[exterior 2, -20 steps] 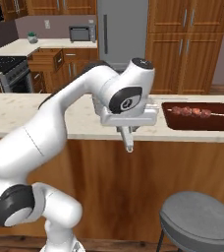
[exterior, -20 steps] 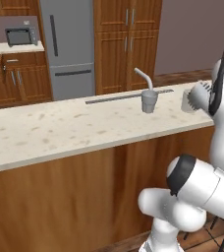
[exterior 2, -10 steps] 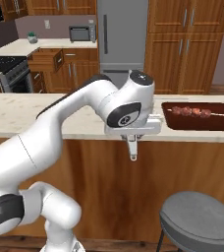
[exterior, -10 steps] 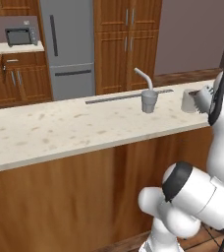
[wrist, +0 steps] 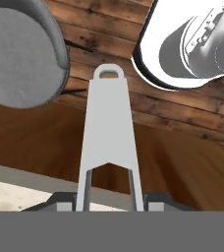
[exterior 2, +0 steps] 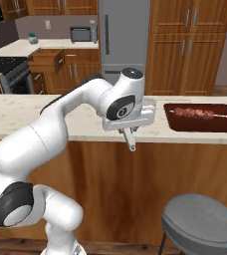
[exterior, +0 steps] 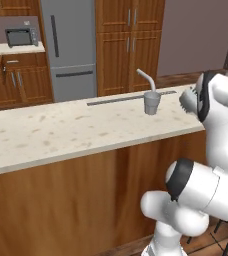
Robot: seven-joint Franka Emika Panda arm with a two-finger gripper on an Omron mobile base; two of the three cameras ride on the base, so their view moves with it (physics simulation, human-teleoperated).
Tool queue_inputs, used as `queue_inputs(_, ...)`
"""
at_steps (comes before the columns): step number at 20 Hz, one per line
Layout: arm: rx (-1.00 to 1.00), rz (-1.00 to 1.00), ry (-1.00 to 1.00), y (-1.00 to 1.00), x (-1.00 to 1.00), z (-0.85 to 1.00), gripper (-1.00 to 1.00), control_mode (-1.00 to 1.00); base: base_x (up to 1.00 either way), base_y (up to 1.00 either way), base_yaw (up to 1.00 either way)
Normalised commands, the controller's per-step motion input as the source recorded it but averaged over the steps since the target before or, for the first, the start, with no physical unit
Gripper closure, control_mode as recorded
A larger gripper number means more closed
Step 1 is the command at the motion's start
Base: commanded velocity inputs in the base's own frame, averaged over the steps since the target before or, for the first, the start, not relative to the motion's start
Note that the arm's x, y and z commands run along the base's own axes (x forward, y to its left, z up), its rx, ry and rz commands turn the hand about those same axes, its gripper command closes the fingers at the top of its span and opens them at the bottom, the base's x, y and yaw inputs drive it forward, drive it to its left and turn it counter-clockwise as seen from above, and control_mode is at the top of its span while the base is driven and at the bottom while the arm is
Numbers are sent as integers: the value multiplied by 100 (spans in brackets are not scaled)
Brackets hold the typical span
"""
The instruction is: Take the tongs from the drawer on the right and place them on the dining counter next to the tray containing the kebab skewer.
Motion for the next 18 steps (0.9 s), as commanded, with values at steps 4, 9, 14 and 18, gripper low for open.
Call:
queue_inputs(4, 0, -13, 21, 9, 86, 0, 100, -100, 0, 0, 0)
queue_inputs(9, 2, -23, 18, 13, 72, 0, 100, -100, 0, 0, 0)
queue_inputs(14, 2, -36, 6, 63, 72, 0, 100, -100, 0, 0, 0)
queue_inputs(18, 2, -41, 0, 97, 69, 0, 100, -100, 0, 0, 0)
